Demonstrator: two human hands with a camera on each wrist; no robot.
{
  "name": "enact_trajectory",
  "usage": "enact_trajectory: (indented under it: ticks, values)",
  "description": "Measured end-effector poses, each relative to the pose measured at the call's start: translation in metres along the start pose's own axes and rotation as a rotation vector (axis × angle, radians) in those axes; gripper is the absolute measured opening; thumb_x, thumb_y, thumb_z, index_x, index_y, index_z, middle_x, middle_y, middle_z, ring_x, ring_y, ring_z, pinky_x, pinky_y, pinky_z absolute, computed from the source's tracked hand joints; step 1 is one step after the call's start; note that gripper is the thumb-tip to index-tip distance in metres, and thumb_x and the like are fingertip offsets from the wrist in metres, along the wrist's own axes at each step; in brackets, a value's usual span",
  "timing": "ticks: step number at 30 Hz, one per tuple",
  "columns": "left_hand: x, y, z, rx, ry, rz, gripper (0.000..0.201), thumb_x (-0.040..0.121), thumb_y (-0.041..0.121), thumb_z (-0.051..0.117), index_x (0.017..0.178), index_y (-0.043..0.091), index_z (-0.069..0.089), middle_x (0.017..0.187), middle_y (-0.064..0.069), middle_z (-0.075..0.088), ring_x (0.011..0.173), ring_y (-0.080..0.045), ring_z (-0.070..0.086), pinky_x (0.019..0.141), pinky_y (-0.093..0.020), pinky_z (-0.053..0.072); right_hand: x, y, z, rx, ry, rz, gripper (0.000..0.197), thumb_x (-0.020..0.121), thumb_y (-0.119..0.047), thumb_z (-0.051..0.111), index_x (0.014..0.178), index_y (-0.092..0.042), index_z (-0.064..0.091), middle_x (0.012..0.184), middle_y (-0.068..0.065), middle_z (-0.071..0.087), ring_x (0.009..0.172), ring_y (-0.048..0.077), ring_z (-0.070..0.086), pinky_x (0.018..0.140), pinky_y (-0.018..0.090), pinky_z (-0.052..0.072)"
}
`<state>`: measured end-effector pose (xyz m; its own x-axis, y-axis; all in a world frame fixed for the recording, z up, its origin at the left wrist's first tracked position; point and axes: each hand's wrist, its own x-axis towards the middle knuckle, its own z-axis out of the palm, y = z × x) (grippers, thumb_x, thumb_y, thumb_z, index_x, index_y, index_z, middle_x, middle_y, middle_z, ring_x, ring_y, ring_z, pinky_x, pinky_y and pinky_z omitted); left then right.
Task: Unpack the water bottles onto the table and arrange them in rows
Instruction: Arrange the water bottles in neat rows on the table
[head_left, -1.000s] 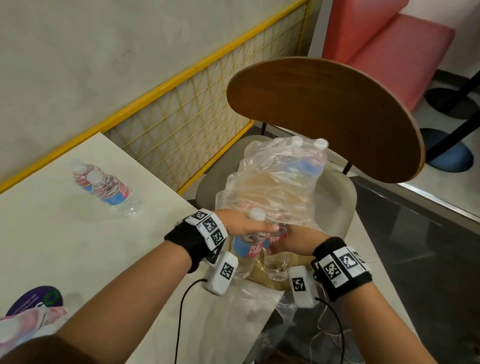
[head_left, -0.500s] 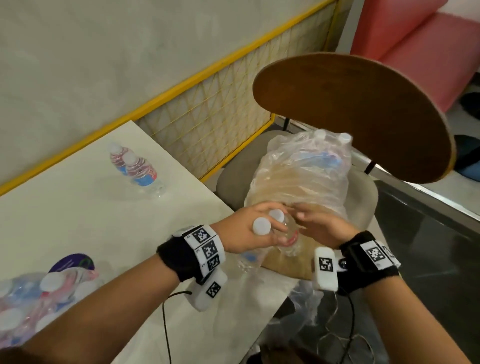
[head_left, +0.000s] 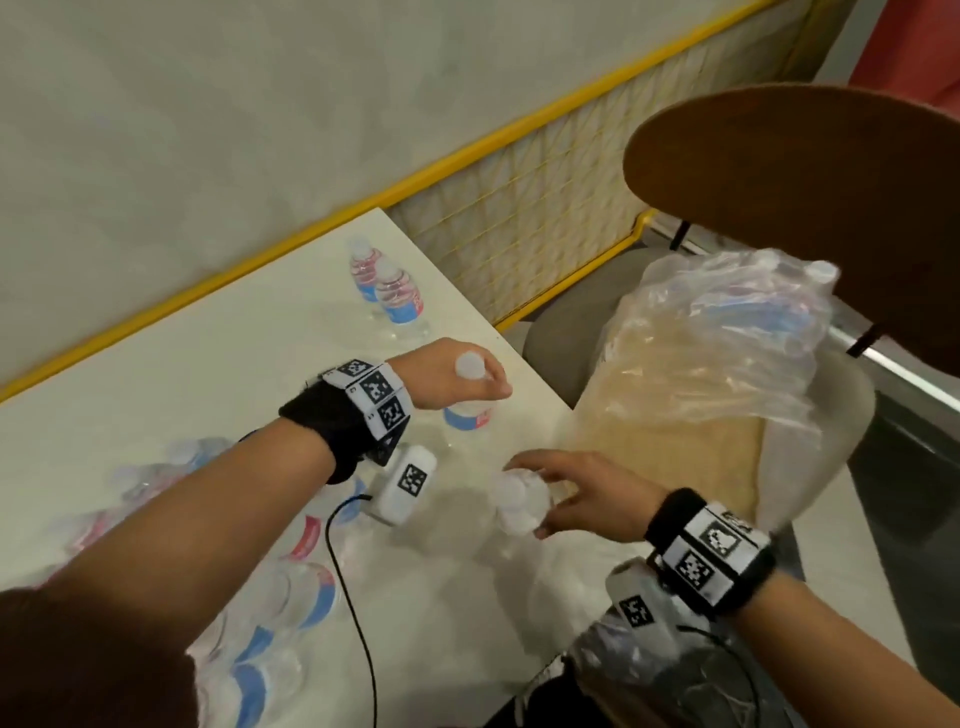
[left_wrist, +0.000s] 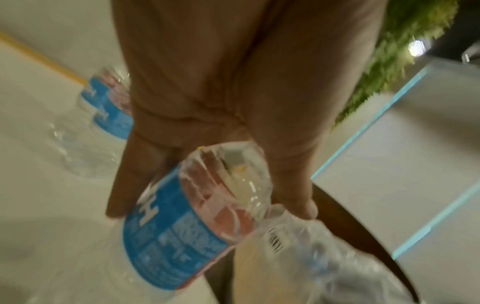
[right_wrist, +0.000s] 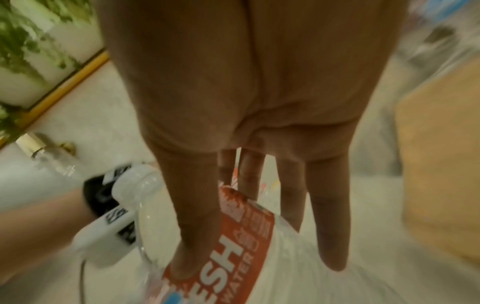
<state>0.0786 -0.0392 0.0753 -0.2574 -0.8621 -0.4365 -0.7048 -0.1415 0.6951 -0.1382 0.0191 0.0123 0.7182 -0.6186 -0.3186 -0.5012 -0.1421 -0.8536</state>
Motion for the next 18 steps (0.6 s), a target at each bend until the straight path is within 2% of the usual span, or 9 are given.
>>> enact_trajectory:
  ticks: [1,2,3,6,10,12,14,16,18]
  values:
    - [-0.004,-0.003,0.001,0.091,-0.026,-0.03,0.025,0.085,0.028,0.068,0.104,0.011,0.068,0.103,0.002,0.065,0.099,-0.016,0.06,0.065,-0.002,0.047,0.009,-0.004,0.011,-0.047,-0.067,-0.008,0.062,0.073,-0.019,0.08,0.127,-0.032,0.052,0.122,-0.021,0.055,0.11,0.004,0.054,0.09,0.014,0.042]
    - [-0.007,-0.008,0.002,0.174,-0.052,-0.074,0.026,0.086,0.025,0.068,0.108,0.012,0.067,0.103,0.002,0.061,0.099,-0.016,0.058,0.053,0.001,0.043,0.018,-0.007,0.023,-0.079,-0.126,-0.016,0.063,0.074,-0.021,0.079,0.129,-0.032,0.05,0.124,-0.018,0.056,0.111,0.007,0.053,0.091,0.016,0.04]
    - [-0.009,-0.015,0.002,0.236,-0.078,-0.127,0.027,0.086,0.02,0.068,0.111,0.013,0.066,0.106,0.001,0.058,0.102,-0.019,0.058,0.048,0.001,0.042,0.027,-0.01,0.035,-0.11,-0.17,-0.025,0.063,0.074,-0.023,0.078,0.13,-0.032,0.049,0.125,-0.014,0.057,0.113,0.009,0.054,0.093,0.019,0.04]
    - [-0.016,-0.032,-0.005,0.282,-0.156,-0.303,0.028,0.08,0.008,0.067,0.104,0.021,0.07,0.112,-0.002,0.056,0.097,-0.024,0.061,0.05,-0.019,0.054,0.052,-0.022,0.067,-0.118,-0.218,-0.035,0.064,0.077,-0.022,0.076,0.134,-0.03,0.046,0.13,-0.004,0.057,0.117,0.017,0.053,0.1,0.03,0.04]
    - [-0.031,-0.04,-0.014,0.388,-0.274,-0.403,0.034,0.078,0.001,0.064,0.103,0.022,0.072,0.114,-0.003,0.057,0.087,-0.02,0.059,0.044,-0.018,0.049,0.079,-0.04,0.09,-0.078,-0.221,-0.057,0.066,0.08,-0.016,0.072,0.139,-0.024,0.042,0.136,0.004,0.052,0.122,0.022,0.049,0.099,0.027,0.035]
    - [-0.037,-0.038,-0.017,0.448,-0.314,-0.441,0.036,0.081,0.003,0.064,0.111,0.023,0.07,0.116,0.0,0.053,0.09,-0.02,0.057,0.052,-0.022,0.054,0.088,-0.05,0.095,-0.066,-0.221,-0.085,0.063,0.082,-0.012,0.07,0.139,-0.018,0.043,0.136,0.007,0.052,0.121,0.022,0.048,0.094,0.022,0.032]
    - [-0.044,-0.033,-0.018,0.553,-0.334,-0.452,0.04,0.085,0.014,0.063,0.122,0.027,0.062,0.127,0.003,0.05,0.104,-0.019,0.055,0.079,-0.029,0.056,0.093,-0.054,0.097,-0.062,-0.213,-0.106,0.061,0.082,-0.011,0.07,0.137,-0.013,0.044,0.134,0.009,0.052,0.12,0.024,0.049,0.09,0.018,0.031]
    - [-0.05,-0.027,-0.016,0.686,-0.306,-0.397,0.046,0.087,0.028,0.061,0.131,0.029,0.052,0.139,0.004,0.044,0.123,-0.017,0.047,0.101,-0.032,0.043,0.091,-0.052,0.096,-0.083,-0.203,-0.088,0.063,0.082,-0.013,0.071,0.138,-0.013,0.042,0.137,0.009,0.05,0.122,0.024,0.048,0.092,0.022,0.034]
    - [-0.055,-0.013,-0.006,0.696,-0.245,-0.333,0.049,0.089,0.034,0.058,0.135,0.027,0.046,0.142,0.003,0.041,0.128,-0.017,0.042,0.106,-0.031,0.037,0.085,-0.041,0.089,-0.082,-0.213,-0.005,0.067,0.081,-0.021,0.072,0.14,-0.015,0.041,0.14,0.006,0.047,0.123,0.023,0.048,0.1,0.03,0.04]
